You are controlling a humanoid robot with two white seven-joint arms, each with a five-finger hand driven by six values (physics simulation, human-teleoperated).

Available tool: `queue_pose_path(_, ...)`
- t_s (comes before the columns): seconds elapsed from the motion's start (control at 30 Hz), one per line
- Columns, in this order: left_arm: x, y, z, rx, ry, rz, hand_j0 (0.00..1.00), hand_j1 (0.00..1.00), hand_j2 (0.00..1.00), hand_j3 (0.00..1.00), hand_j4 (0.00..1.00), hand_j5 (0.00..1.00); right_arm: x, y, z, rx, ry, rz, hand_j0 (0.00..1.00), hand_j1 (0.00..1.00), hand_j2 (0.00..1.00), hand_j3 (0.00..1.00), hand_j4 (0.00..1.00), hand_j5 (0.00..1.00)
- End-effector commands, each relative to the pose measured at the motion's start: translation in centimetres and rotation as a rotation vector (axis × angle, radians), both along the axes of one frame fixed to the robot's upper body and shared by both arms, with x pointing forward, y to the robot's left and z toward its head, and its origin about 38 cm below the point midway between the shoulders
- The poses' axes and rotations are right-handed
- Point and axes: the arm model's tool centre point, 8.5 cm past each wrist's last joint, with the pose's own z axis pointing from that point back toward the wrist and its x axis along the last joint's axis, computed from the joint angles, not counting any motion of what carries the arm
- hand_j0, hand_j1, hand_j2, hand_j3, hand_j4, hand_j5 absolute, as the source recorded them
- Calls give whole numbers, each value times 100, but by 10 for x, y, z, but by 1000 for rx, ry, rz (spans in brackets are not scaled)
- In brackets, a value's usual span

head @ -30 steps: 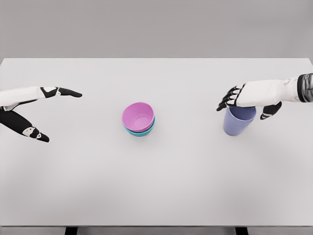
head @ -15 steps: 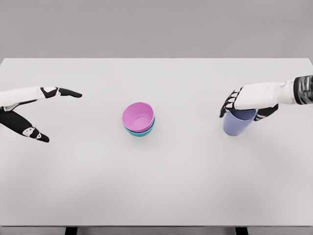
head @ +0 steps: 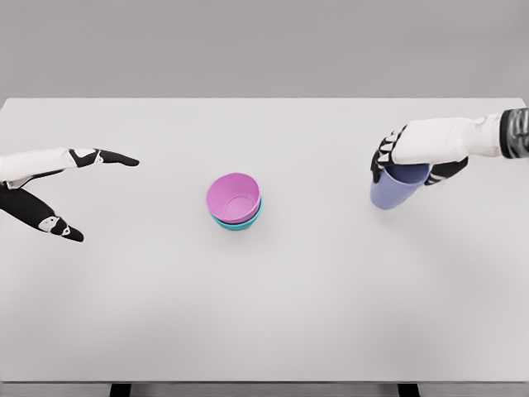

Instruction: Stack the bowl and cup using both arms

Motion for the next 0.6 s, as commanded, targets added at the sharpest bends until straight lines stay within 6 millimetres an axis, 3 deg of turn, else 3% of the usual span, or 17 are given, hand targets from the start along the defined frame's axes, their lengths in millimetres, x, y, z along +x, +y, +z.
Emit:
queue_pose_path(0.0, 0, 0, 1, -7, 3, 4, 100, 100, 100, 100, 100, 100, 4, 1, 17, 35, -41, -5, 65, 65, 65, 65, 65, 65)
queue_pose_path(0.07, 0, 0, 1, -7, 3, 4, 100, 100, 100, 100, 100, 100, 7, 10, 25, 61, -64, 8, 65, 65, 65, 65, 65, 65)
queue_pose_path(0.57, 1, -1, 1, -12, 2, 2, 100, 100, 100, 100, 100, 100, 10, 136, 56, 227, -130, 268, 65, 65, 65, 65, 65, 65)
